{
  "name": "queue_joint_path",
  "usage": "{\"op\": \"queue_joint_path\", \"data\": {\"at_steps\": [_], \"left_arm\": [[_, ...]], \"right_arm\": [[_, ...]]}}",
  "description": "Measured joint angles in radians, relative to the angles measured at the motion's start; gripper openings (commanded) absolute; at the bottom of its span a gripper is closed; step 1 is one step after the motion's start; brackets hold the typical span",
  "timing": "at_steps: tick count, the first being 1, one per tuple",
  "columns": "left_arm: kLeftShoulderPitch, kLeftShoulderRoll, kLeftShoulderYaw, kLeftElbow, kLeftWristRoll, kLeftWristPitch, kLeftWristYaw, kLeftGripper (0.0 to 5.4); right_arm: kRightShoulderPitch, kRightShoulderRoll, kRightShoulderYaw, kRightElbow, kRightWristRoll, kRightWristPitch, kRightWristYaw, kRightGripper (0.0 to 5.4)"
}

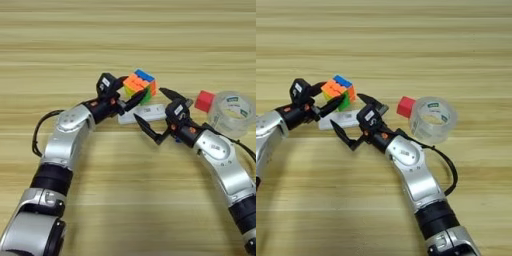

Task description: Move the objects on the table

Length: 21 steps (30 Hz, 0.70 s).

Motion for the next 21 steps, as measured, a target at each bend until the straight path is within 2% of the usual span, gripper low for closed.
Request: {"op": "queue_joint_path", "data": {"at_steps": [12, 21], "left_arm": [[0.027, -0.003, -0.027, -0.028, 0.0, 0.004, -0.004, 3.26], [0.033, -0.002, -0.027, -0.053, 0.0, 0.015, -0.004, 3.26]], "right_arm": [[-0.002, -0.001, -0.01, 0.0, 0.0, 0.0, -0.019, 5.4], [-0.006, 0.001, -0.013, 0.019, 0.0, 0.0, -0.019, 5.4]]}}
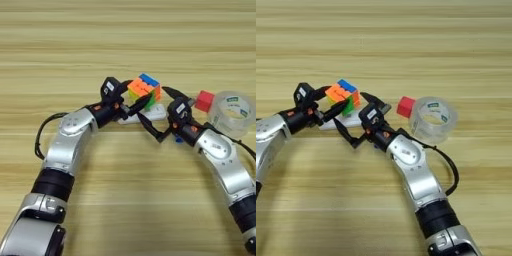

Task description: Move the objects on the table

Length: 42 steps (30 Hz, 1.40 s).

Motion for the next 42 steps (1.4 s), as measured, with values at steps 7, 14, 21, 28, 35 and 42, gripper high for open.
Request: {"op": "queue_joint_path", "data": {"at_steps": [7, 14, 21, 28, 35, 42], "left_arm": [[0.007, 0.0, 0.0, -0.029, -0.001, 0.012, 0.0, 3.26], [0.039, -0.001, -0.018, -0.067, -0.001, 0.028, -0.007, 3.26], [0.058, -0.007, -0.043, -0.086, -0.001, 0.029, -0.019, 3.26], [0.06, -0.015, -0.058, -0.087, -0.001, 0.029, -0.019, 3.26], [0.062, -0.021, -0.059, -0.091, -0.001, 0.029, -0.019, 3.26], [0.062, -0.021, -0.059, -0.095, -0.001, 0.029, -0.019, 3.26]], "right_arm": [[-0.016, 0.002, -0.001, 0.033, -0.001, -0.002, -0.001, 5.4], [-0.033, 0.011, -0.007, 0.056, -0.006, -0.011, -0.02, 5.4], [-0.034, 0.012, -0.015, 0.076, -0.006, -0.016, -0.024, 5.4], [-0.034, 0.02, -0.02, 0.086, -0.006, -0.017, -0.03, 5.4], [-0.034, 0.025, -0.018, 0.086, -0.007, -0.017, -0.035, 4.9], [-0.034, 0.029, -0.017, 0.086, -0.006, -0.017, -0.027, 3.92]]}}
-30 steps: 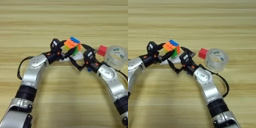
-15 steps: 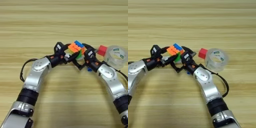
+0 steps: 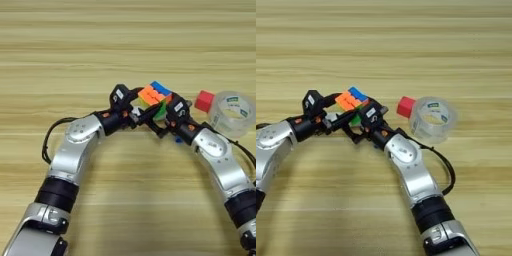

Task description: Move the objects on the table

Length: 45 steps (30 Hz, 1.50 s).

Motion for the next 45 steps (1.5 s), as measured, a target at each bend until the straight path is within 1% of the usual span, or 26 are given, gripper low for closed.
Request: {"op": "queue_joint_path", "data": {"at_steps": [5, 16, 17, 19, 20, 25, 35, 37, 42, 45], "left_arm": [[0.0, 0.0, 0.001, -0.001, 0.0, -0.001, 0.0, 3.26], [0.0, 0.001, 0.002, -0.001, 0.0, -0.002, 0.0, 3.26], [0.0, 0.001, 0.002, -0.001, 0.0, -0.002, 0.0, 3.62], [0.0, 0.001, 0.002, -0.001, 0.001, -0.003, 0.002, 3.7], [0.0, 0.001, 0.002, -0.001, 0.001, -0.004, 0.004, 3.87], [0.0, 0.001, 0.002, 0.0, 0.001, -0.007, 0.012, 4.26], [0.0, 0.001, 0.015, 0.001, 0.0, -0.009, 0.014, 5.26], [0.0, 0.001, 0.02, 0.001, -0.001, -0.009, 0.015, 5.39], [-0.001, 0.002, 0.049, 0.001, -0.004, -0.009, 0.019, 5.4], [-0.003, 0.0, 0.06, 0.0, -0.021, -0.009, 0.017, 5.4]], "right_arm": [[0.0, -0.003, -0.008, 0.0, 0.0, 0.0, -0.001, 3.4], [0.0, -0.002, -0.009, 0.0, 0.0, 0.0, -0.002, 3.37], [0.0, -0.002, -0.009, 0.0, 0.0, 0.0, -0.002, 3.37], [0.0, -0.002, -0.009, 0.0, 0.0, 0.0, -0.002, 3.36], [0.0, -0.002, -0.009, 0.0, 0.0, 0.0, -0.002, 3.35], [0.0, -0.001, -0.009, 0.0, 0.0, 0.0, -0.002, 3.35], [0.0, 0.004, -0.01, 0.0, 0.0, 0.0, -0.004, 3.35], [-0.001, 0.005, -0.014, 0.0, -0.001, -0.001, -0.015, 3.35], [-0.018, 0.004, -0.031, 0.0, -0.005, -0.003, -0.037, 3.35], [-0.023, 0.006, -0.038, 0.0, -0.005, -0.003, -0.046, 3.35]]}}
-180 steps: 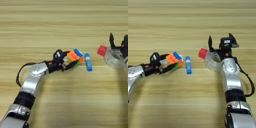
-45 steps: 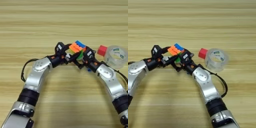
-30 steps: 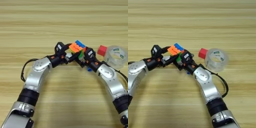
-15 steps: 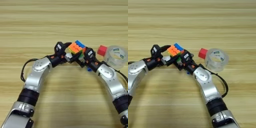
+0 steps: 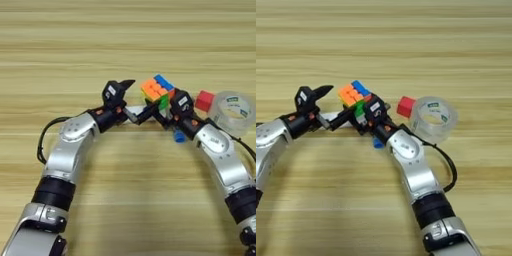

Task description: Move the objects on the table

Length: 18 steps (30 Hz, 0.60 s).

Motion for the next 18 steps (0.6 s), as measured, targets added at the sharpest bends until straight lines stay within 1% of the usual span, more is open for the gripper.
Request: {"op": "queue_joint_path", "data": {"at_steps": [5, 10, 18], "left_arm": [[-0.003, 0.001, 0.016, 0.0, -0.015, 0.0, 0.003, 5.4], [-0.011, 0.003, 0.032, 0.0, -0.017, 0.0, 0.008, 5.4], [-0.014, 0.007, 0.04, 0.001, -0.017, 0.0, 0.019, 5.4]], "right_arm": [[-0.001, -0.005, -0.025, -0.001, 0.001, 0.0, -0.014, 3.35], [0.0, -0.017, -0.053, -0.014, 0.006, 0.0, -0.019, 3.34], [0.002, -0.08, -0.145, -0.049, 0.032, 0.001, -0.039, 3.34]]}}
